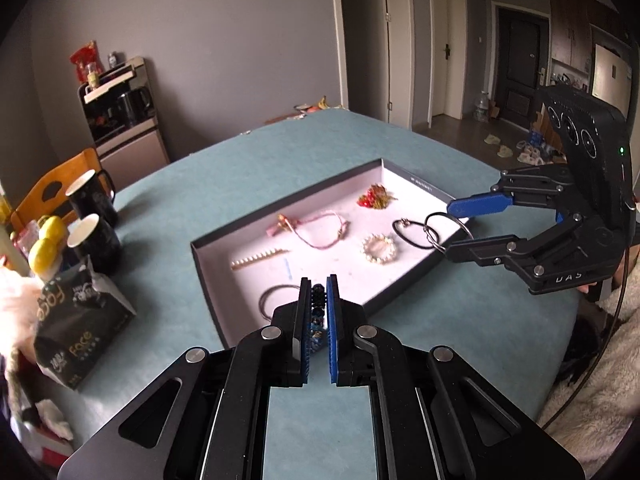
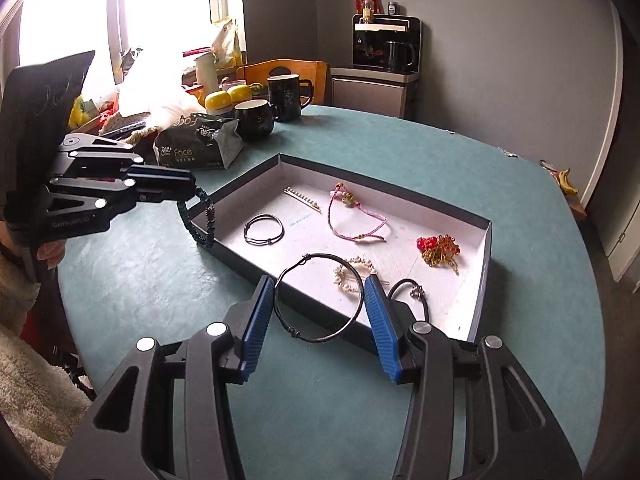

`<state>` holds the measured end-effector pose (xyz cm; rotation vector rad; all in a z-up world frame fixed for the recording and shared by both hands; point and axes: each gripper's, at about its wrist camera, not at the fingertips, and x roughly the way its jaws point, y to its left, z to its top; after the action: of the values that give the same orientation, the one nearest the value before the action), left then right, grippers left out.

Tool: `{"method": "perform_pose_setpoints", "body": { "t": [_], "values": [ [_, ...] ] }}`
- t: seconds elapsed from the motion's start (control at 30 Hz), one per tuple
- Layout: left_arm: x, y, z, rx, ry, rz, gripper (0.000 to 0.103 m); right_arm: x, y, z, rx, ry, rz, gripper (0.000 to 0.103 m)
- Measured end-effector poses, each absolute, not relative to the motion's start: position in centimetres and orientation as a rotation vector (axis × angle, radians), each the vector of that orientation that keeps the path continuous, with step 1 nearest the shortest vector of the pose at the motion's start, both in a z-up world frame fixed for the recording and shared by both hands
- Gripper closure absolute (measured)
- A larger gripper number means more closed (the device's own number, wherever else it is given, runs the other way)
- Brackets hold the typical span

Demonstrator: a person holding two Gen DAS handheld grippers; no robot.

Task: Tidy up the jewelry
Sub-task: 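Carry the bangle and beaded bracelet over the box with both grippers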

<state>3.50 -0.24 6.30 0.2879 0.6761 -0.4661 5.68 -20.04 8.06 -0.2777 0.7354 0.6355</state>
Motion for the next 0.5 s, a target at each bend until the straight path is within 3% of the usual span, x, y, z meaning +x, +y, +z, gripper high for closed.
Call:
{"method": "perform_pose_setpoints", "body": {
  "t": [0.2,0.5],
  "values": [
    [7.7,0.4,7.6,0.256,0.653,-0.453,0.096,8.5,-18.1,7.4,-0.264,0.761,0.650,0.056],
    [14.1,-0.4,5.5,0.214,0.733,-0.487,0.096,11.6,-15.0,5.2,-0.271,0.849,0.696,0.056]
  ]
}}
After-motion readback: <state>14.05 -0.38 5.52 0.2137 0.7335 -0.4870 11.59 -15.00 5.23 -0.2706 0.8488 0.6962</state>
